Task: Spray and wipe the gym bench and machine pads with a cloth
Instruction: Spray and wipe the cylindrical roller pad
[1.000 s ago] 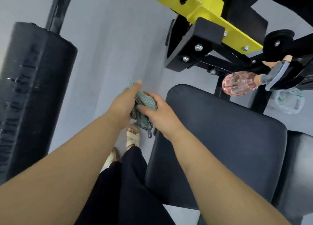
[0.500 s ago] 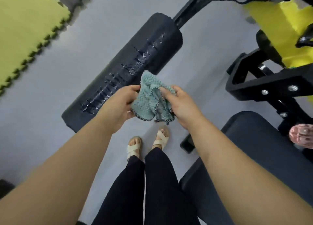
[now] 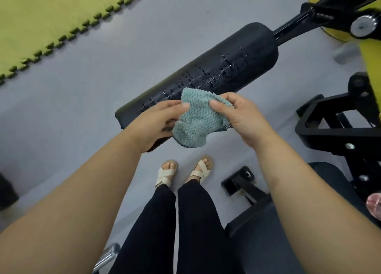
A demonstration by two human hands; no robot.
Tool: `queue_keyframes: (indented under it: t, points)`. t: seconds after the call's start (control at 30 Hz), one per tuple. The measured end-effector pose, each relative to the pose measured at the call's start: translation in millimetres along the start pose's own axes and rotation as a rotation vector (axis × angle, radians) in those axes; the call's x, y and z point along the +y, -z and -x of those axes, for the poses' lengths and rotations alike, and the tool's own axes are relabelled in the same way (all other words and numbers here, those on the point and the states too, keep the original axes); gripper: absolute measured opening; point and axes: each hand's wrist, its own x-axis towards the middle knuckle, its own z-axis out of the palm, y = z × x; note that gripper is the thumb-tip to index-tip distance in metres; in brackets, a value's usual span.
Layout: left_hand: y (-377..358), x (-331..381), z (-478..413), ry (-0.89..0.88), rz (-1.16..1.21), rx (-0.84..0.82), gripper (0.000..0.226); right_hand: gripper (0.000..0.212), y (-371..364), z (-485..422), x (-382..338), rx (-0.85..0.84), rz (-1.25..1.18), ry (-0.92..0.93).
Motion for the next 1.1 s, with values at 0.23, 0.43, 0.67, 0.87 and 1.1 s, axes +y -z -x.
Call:
queue_keyframes:
  t: [0.23, 0.43, 0.67, 0.87, 1.1]
  points:
    - [-6.9, 1.2, -5.7, 0.011, -0.06, 0.225, 0.01, 0.012, -0.4, -4.2, 2.5, 0.219, 0.496, 0.418]
    - [-17.4, 19.1, -3.3, 0.077, 0.219, 0.25, 0.018, 0.022, -33.1, 11.7, 20.2, 0.046, 0.711, 0.731]
    - [-5.3, 15.1, 13.8, 0.111, 0.267, 0.023, 0.053, 0.054, -48.9, 7.8, 24.8, 0.072, 0.586, 0.539]
    - [33.6, -17.5, 5.9, -0.066, -0.431, 0.722, 0.038, 0.046, -34.6, -26.8, 13.9, 0.336, 0.614, 0.476]
    - [69.2, -65.0, -21.8, 0.107, -0.179, 0.672, 0.053, 0.043, -66.6, -83.6, 27.3, 0.506, 1.049, 0.429]
